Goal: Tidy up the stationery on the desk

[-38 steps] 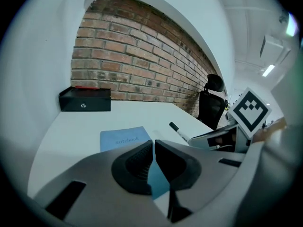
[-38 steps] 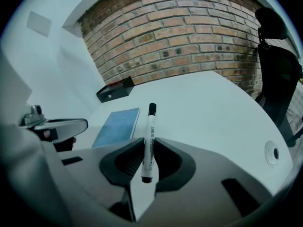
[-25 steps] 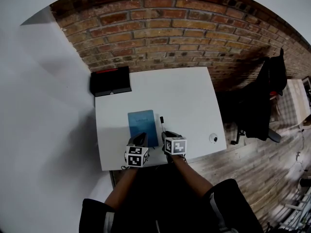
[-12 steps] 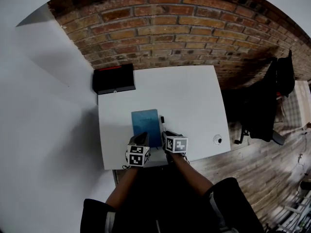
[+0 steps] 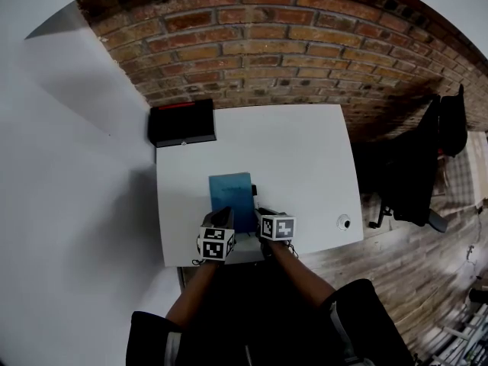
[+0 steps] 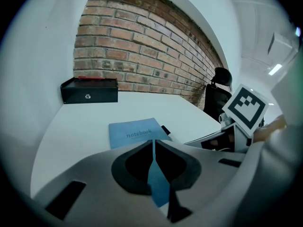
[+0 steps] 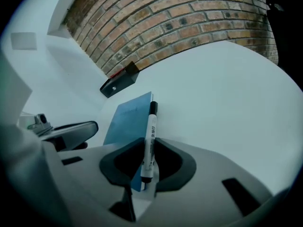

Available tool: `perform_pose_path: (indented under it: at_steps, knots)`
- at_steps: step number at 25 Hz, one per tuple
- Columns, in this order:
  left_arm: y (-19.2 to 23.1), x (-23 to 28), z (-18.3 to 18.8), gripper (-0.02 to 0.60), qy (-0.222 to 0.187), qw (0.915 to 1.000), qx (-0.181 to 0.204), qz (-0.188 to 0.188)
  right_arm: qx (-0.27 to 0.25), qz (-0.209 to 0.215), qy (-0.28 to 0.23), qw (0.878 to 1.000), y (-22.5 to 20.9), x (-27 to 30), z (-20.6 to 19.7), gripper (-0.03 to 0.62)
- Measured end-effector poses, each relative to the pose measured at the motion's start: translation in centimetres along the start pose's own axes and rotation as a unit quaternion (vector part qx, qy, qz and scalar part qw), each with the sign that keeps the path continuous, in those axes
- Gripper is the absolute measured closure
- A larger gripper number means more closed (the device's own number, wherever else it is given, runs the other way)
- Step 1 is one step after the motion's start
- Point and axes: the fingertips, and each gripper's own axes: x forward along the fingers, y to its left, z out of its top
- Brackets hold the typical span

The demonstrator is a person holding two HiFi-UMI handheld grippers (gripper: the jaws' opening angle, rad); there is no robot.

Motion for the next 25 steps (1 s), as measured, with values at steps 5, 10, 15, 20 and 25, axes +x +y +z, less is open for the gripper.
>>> perform_pose_path:
  at_steps: [5, 10, 15, 20, 25]
  knots:
    - [0.21, 0.26, -0.16, 0.554, 0.002, 1.0, -0.002, -0.002, -0.002, 0.002, 0.012, 1.0, -0.14, 0.53, -0.27, 0.513]
    - [0.39, 0.35, -0.19, 0.554, 0.003, 1.0, -0.001, -0.002, -0.017, 0.003, 0.022, 1.0, -0.11, 0.67, -0.28, 0.513]
    - [0.58, 0.35, -0.14, 0.554, 0.004, 1.0, -0.002, -0.002, -0.027, 0.001, 0.03, 0.999, -0.07, 0.69, -0.3, 0.511]
    - [0.48, 0.45, -0.09, 0.554, 0.006, 1.0, -0.001, -0.004, -0.036, 0.008, 0.032, 0.999, 0.25, 0.72, -0.13, 0.496]
    - [0.56, 0.59, -0.11, 0.554, 0.005, 1.0, -0.002, -0.004, -0.035, 0.01, 0.024, 0.999, 0.18, 0.65, 0.36, 0.487]
